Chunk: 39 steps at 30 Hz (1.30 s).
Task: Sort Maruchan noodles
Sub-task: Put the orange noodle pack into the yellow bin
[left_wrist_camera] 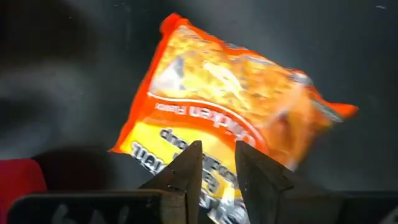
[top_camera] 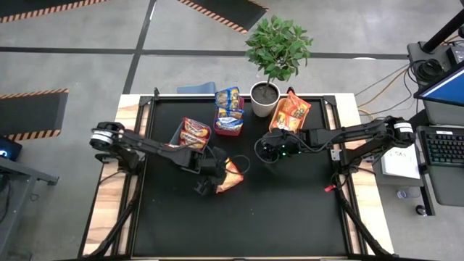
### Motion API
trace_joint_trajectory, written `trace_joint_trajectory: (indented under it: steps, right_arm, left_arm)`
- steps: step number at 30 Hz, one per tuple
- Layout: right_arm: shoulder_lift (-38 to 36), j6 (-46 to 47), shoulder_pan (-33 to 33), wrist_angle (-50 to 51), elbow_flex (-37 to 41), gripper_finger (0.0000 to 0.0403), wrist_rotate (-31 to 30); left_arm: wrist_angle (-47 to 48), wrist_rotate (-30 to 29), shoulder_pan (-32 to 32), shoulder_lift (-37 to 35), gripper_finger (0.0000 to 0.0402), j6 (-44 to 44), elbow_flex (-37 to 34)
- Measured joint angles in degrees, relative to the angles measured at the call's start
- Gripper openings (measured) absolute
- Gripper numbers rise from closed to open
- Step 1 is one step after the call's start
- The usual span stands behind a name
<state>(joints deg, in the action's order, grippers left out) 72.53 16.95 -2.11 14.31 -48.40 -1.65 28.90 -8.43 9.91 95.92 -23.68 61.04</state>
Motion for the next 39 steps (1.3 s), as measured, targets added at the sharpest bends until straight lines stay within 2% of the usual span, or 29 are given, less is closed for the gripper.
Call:
trace_joint_trajectory:
  steps: [6, 15, 22, 25, 28, 33, 39]
  right_arm:
    - [0.0, -0.3, 0.0, 0.0, 0.0, 0.0013, 0.0]
    - [0.0, -1.0, 0.0, 0.1, 0.0, 0.0013, 0.0]
    - [0.0, -1.1, 0.0, 0.3, 0.0, 0.0013, 0.0]
    - [0.0, -1.1, 0.0, 0.3, 0.0, 0.0013, 0.0]
    - [0.0, -1.1, 0.0, 0.4, 0.0, 0.0013, 0.0]
    - [0.0, -1.1, 0.0, 0.4, 0.0, 0.0013, 0.0]
    - [0.0, -1.5, 0.0, 0.4, 0.0, 0.0013, 0.0]
  left_arm:
    - [-3.9, 0.0, -2.4, 3.0, 0.0063, -0.4, -0.1]
    - [-19.0, 0.0, -4.5, 6.4, 0.0048, -5.0, 0.0]
    - [-8.4, 0.2, -4.5, 3.9, 0.0045, -6.8, 3.7]
    - [-3.4, 3.0, -4.5, 4.0, 0.0045, -5.4, 4.0]
    - [-2.7, 5.8, -4.5, 4.1, 0.0045, -3.6, 3.5]
    - [-2.9, 6.2, -4.5, 4.2, 0.0045, -1.2, 1.9]
    - [-9.3, 6.1, -4.6, 4.2, 0.0045, -1.2, 0.0]
